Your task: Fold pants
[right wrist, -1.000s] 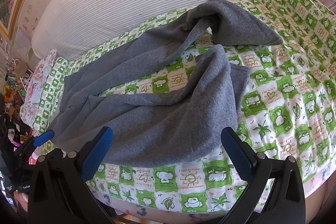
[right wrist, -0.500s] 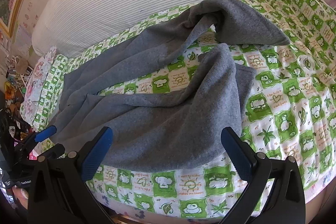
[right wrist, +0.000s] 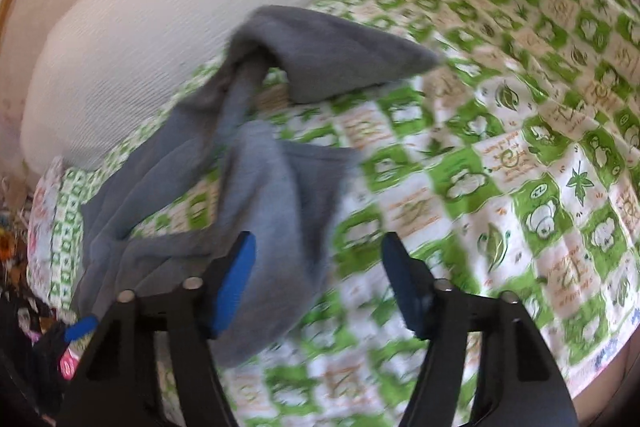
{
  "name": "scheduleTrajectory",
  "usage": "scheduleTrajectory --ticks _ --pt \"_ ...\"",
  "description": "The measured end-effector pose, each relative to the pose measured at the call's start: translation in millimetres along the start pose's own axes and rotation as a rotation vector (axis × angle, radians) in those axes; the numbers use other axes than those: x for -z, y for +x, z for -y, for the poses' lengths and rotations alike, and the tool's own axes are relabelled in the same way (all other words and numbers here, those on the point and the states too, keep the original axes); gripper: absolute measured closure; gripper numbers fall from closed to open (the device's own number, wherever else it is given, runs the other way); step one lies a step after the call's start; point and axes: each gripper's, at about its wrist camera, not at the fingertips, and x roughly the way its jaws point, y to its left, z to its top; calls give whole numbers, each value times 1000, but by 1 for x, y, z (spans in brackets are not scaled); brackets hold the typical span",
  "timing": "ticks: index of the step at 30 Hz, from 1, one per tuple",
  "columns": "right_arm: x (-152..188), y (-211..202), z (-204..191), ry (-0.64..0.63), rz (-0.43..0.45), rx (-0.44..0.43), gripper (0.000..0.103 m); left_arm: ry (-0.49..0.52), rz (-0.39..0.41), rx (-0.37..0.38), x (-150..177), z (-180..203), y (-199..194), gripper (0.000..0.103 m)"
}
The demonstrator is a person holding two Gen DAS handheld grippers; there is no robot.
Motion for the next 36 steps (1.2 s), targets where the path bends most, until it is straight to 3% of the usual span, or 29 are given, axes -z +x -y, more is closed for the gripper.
scheduleTrajectory --ticks 8,9,11,12,15,16,17,19,23,26,29,30,32,34,36 --pt "-22 49 2 -3 -50 11 58 124 -85 -36 -10 26 54 20" --pt "-23 54 -1 -23 -52 16 65 134 -100 -46 -9 27 61 20" --pt "-23 57 -7 -50 -52 14 92 144 -119 -71 -7 28 76 21" --pt "-22 57 -7 -49 -53 -4 97 148 -129 -75 -6 27 82 25" --pt "-22 41 -6 -41 -3 -12 98 149 -111 -60 -8 24 78 60" --pt "-22 31 -4 -36 23 -6 98 154 -107 -55 -11 25 76 83" --pt "-21 20 0 -32 48 2 98 159 -104 -49 -14 25 71 89" --pt "-21 -5 12 -11 99 21 98 169 -89 -43 -21 26 62 92" --pt "-18 -50 57 76 169 77 98 168 -63 44 -27 35 47 92" --pt "-9 -52 83 147 146 107 98 215 -83 31 -21 47 50 90" --pt "5 -37 100 208 68 119 96 208 -138 37 -12 50 63 79" --pt "7 -36 101 216 58 128 90 200 -145 47 -11 48 61 75" --pt "11 -38 100 219 59 171 76 192 -134 56 -16 46 55 46" --pt "11 -54 103 225 107 207 49 191 -96 53 -19 38 39 37" --pt "7 -68 101 205 164 199 48 186 -71 46 -29 25 27 37"
